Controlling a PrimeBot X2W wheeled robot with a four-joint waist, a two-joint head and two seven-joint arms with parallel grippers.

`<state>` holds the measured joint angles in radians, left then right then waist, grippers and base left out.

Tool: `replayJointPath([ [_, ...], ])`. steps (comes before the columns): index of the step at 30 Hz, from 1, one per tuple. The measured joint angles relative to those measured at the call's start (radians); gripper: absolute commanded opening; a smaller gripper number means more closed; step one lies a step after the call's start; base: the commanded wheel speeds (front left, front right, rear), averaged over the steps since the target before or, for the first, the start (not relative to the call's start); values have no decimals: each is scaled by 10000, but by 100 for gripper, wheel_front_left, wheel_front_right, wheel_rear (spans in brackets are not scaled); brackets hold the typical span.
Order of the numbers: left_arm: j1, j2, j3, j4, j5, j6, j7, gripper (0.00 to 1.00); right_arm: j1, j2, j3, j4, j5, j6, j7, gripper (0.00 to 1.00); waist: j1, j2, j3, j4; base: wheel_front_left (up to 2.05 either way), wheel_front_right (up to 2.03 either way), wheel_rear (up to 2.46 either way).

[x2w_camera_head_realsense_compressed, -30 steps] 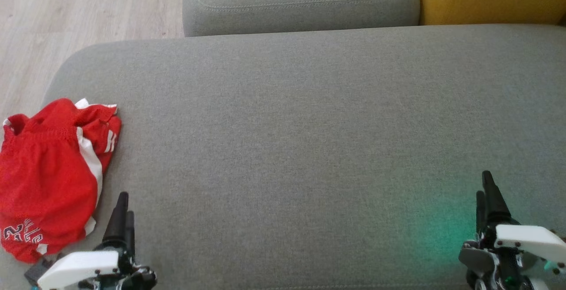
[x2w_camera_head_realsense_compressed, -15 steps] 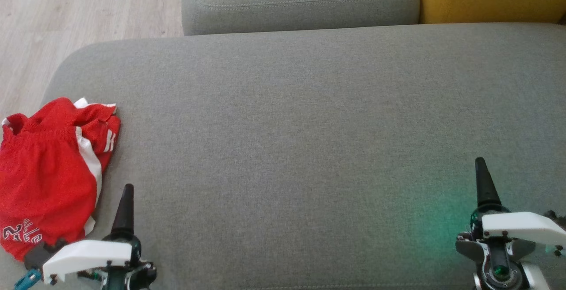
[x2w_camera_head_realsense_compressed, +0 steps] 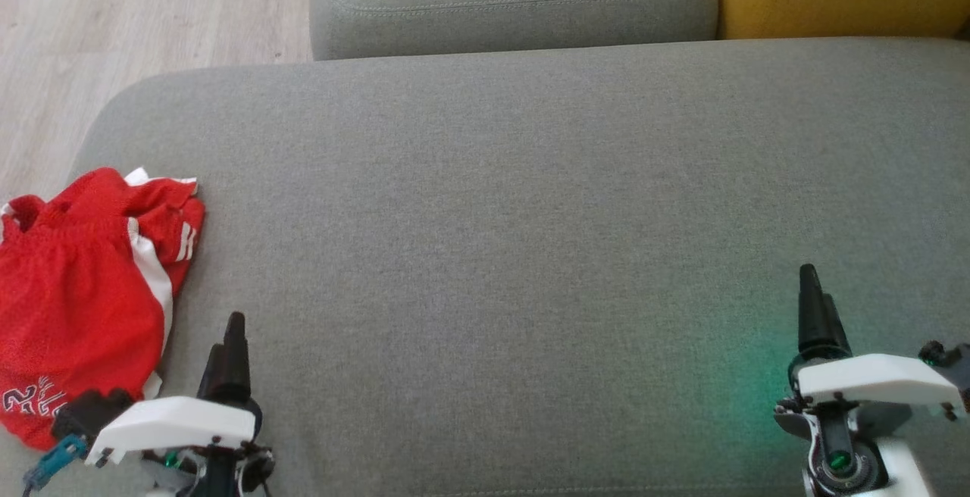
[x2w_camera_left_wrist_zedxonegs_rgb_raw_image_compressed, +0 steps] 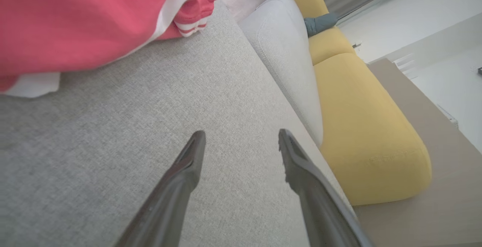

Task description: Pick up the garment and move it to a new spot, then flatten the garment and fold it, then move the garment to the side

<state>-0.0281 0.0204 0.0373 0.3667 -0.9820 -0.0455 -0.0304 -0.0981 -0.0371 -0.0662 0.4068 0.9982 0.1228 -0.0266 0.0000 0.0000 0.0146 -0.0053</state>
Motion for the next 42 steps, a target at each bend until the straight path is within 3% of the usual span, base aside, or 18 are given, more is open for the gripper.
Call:
replayJointPath([
  [24,-285,134,-489,157,2851,825,-663,100,-477,-4,86,274,-3033,0,-658,100,0,0,43,-23,0,0,0],
  [42,-523,261,-978,205,5260,1423,-1212,100,-865,-25,849,385,-5515,2,-1227,100,0,0,82,-59,0,0,0],
])
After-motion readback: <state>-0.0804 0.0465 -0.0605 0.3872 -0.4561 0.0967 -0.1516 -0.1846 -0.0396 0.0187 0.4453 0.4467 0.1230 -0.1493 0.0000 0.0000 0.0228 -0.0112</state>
